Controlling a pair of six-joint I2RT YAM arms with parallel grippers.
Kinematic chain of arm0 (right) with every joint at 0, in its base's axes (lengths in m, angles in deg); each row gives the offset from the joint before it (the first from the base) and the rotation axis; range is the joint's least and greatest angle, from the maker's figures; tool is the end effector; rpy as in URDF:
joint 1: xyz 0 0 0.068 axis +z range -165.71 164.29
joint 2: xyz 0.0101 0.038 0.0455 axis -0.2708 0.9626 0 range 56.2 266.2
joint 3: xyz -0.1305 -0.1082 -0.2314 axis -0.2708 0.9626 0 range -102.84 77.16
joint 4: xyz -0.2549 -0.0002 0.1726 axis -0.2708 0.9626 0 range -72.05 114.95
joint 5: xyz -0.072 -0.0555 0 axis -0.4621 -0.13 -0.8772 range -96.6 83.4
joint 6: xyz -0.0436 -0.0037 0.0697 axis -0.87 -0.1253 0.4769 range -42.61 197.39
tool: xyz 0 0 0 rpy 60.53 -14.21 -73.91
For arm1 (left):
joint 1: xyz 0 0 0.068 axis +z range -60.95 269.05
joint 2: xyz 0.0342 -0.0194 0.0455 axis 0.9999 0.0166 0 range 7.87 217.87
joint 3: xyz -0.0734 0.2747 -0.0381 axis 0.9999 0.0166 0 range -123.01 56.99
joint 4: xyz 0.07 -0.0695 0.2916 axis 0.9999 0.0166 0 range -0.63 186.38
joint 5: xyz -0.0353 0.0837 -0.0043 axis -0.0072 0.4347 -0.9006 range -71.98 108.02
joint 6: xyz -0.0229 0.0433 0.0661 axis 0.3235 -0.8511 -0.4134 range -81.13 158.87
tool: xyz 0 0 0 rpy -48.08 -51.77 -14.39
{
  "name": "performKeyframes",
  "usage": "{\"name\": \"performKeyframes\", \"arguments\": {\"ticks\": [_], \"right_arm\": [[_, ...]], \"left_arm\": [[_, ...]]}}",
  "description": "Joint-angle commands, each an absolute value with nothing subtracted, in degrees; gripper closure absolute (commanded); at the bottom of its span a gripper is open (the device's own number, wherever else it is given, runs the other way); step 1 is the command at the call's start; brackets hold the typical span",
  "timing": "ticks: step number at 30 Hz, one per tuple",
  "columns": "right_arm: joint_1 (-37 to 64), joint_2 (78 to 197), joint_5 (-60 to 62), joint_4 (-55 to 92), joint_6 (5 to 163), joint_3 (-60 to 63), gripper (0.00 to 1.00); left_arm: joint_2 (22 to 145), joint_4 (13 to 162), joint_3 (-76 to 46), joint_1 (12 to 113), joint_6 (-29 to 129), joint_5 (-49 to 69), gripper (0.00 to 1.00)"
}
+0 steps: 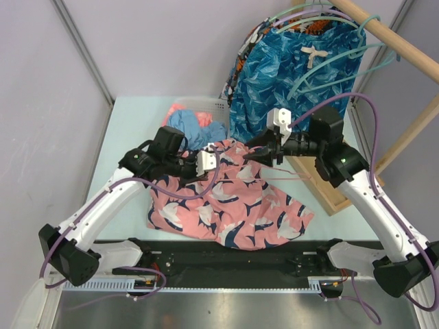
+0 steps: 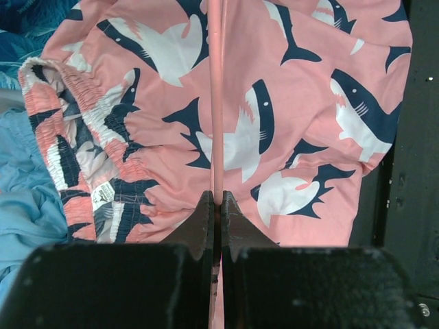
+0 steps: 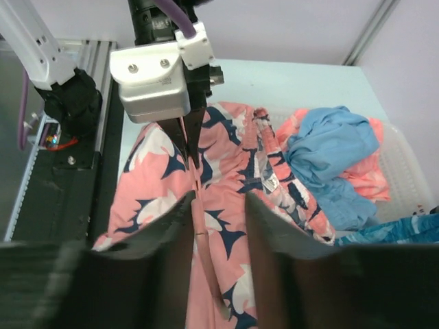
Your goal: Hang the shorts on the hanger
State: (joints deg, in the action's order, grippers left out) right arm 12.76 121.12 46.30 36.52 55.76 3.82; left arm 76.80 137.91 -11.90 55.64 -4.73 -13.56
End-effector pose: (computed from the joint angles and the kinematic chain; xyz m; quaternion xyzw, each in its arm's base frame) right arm 0.2360 0.1929 0.4474 -0.5497 0.5010 0.3753 0.5532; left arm 0.2324 -0.1983 0.3319 0.6357 0.6445 -0.2233 0.3616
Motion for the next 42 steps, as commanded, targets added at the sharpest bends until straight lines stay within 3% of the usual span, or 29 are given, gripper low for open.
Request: {"name": "performKeyframes", "arguments": {"ticks": [1,2,3,6,10,13,20,22,25,33,37,42], "right_arm": [[12.94,122.38,45.69,38.16,50.77,1.14,0.72],[12.94,122.64,45.52,39.56,48.50,0.96,0.80],[12.77,122.82,45.43,39.84,47.78,0.79,0.99],[12.33,123.08,45.34,40.10,46.02,0.00,1.00],[12.06,123.34,45.69,41.24,43.56,-2.64,1.00],[12.15,123.43,45.95,43.78,40.66,-5.36,1.00],[12.94,127.47,44.82,52.05,29.24,-12.75,1.00],[13.38,129.66,44.02,54.41,25.82,-15.72,1.00],[14.00,133.27,43.32,58.46,21.60,-18.98,1.00],[14.96,143.20,42.97,65.50,14.02,-28.30,1.00],[15.93,146.54,42.70,66.12,12.35,-30.68,1.00],[17.25,149.70,42.88,66.38,11.47,-32.70,1.00]], "left_arm": [[75.81,134.38,-11.57,55.12,-4.38,-13.71,1.00],[75.81,134.29,-11.40,55.12,-4.03,-13.80,1.00],[75.29,133.68,-11.22,55.12,-3.68,-13.54,1.00],[73.88,131.84,-10.25,55.47,-1.74,-12.22,0.94],[71.60,130.07,-11.30,61.77,3.26,-13.97,0.39],[70.89,131.12,-13.67,69.41,6.17,-17.92,0.28],[77.73,133.41,-14.64,84.81,9.33,-17.22,0.29],[80.98,133.84,-16.83,88.67,11.69,-18.36,0.34],[84.94,134.29,-18.07,88.87,13.02,-16.71,0.39],[90.04,132.09,-15.70,88.87,14.96,-14.68,0.40],[91.98,130.33,-15.26,88.87,15.93,-12.57,0.49],[93.39,129.54,-14.82,87.65,15.58,-8.79,0.52]]}}
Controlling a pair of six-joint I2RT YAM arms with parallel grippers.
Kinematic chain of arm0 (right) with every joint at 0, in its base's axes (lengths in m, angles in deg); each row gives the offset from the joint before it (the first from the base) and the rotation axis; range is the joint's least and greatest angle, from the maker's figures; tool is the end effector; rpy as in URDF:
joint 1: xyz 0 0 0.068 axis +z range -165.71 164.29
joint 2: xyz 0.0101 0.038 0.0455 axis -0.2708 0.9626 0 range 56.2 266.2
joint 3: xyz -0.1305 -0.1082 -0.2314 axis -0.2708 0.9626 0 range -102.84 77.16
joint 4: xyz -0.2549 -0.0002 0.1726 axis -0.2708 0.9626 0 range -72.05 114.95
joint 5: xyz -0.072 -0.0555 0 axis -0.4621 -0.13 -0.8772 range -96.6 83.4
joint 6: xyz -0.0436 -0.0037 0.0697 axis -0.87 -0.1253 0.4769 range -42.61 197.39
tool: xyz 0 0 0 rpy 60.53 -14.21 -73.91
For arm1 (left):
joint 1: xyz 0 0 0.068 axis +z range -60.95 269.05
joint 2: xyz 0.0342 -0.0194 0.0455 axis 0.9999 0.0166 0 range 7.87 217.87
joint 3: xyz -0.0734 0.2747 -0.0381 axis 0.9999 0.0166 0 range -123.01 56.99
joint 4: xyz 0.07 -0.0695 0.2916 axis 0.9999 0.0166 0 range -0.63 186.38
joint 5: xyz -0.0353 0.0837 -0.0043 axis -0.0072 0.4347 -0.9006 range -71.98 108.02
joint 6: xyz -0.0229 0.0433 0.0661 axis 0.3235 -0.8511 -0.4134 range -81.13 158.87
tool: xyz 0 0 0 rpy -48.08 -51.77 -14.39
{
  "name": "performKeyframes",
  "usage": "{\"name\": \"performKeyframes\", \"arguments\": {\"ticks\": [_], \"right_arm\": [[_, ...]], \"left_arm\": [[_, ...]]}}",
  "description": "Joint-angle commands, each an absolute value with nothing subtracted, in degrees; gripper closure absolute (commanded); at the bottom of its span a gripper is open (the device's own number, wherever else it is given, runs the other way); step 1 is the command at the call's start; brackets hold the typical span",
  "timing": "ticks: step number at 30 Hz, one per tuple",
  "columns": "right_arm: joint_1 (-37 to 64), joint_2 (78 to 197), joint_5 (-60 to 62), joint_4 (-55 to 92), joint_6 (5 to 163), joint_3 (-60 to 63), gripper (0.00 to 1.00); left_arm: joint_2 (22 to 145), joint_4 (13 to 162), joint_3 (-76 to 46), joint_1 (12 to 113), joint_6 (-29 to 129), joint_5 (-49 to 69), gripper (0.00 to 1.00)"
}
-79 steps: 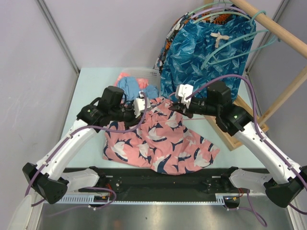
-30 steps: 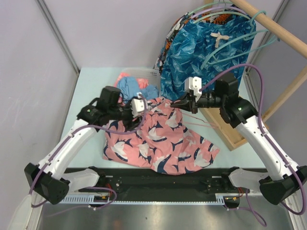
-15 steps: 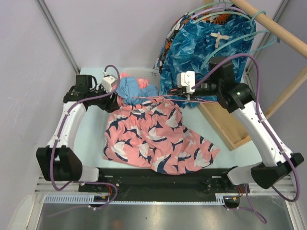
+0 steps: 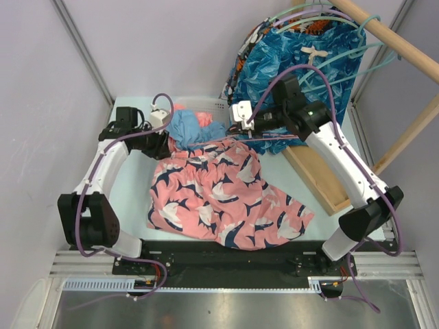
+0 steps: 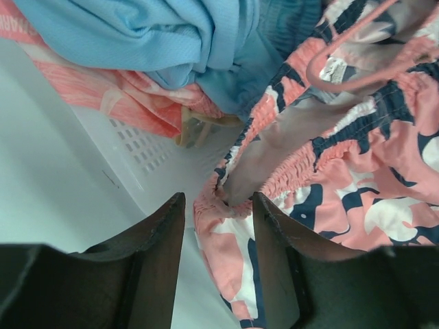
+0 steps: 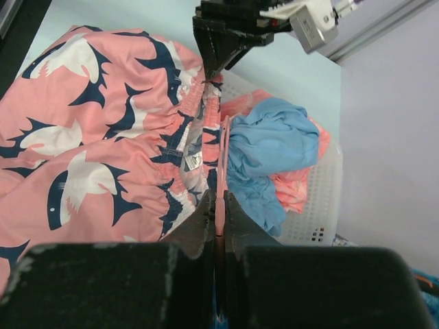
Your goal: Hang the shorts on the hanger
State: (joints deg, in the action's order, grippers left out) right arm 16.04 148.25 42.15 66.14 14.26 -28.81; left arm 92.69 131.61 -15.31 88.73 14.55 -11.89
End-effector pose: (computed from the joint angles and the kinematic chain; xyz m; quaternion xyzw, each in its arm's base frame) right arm 0.3127 0.2568 0.4524 -0.7236 0.4025 0.2362 0.5085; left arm 0.3731 -0.0378 0.2745 0.2728 0.8830 -0.1797 0.3372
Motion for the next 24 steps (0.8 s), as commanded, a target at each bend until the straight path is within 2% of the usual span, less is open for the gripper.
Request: {"name": "performKeyframes", "arguments": {"ticks": [1,5,8,12,15,24], "right_arm": [[17.42,150.06,42.88,66.64,11.04,-33.31,1.00],[18.48,151.73,43.23,67.52,10.51,-34.11,1.00],[19.44,152.70,43.49,68.23,10.15,-34.11,1.00],[20.41,154.10,43.84,69.37,9.63,-34.98,1.00],[20.41,155.33,44.63,69.81,10.59,-36.56,1.00],[20.85,157.44,47.53,72.00,11.91,-38.94,1.00]], "left_arm": [[93.48,129.19,-14.73,87.47,15.66,-8.18,0.53],[94.35,129.36,-15.26,87.29,15.75,-7.29,0.61],[94.09,129.71,-15.70,87.21,15.23,-8.96,0.82],[91.99,129.98,-15.88,85.54,13.91,-11.08,0.94],[89.18,129.37,-14.91,83.26,12.24,-10.20,1.00],[80.21,126.29,-10.78,79.38,8.37,-11.95,1.00]]}}
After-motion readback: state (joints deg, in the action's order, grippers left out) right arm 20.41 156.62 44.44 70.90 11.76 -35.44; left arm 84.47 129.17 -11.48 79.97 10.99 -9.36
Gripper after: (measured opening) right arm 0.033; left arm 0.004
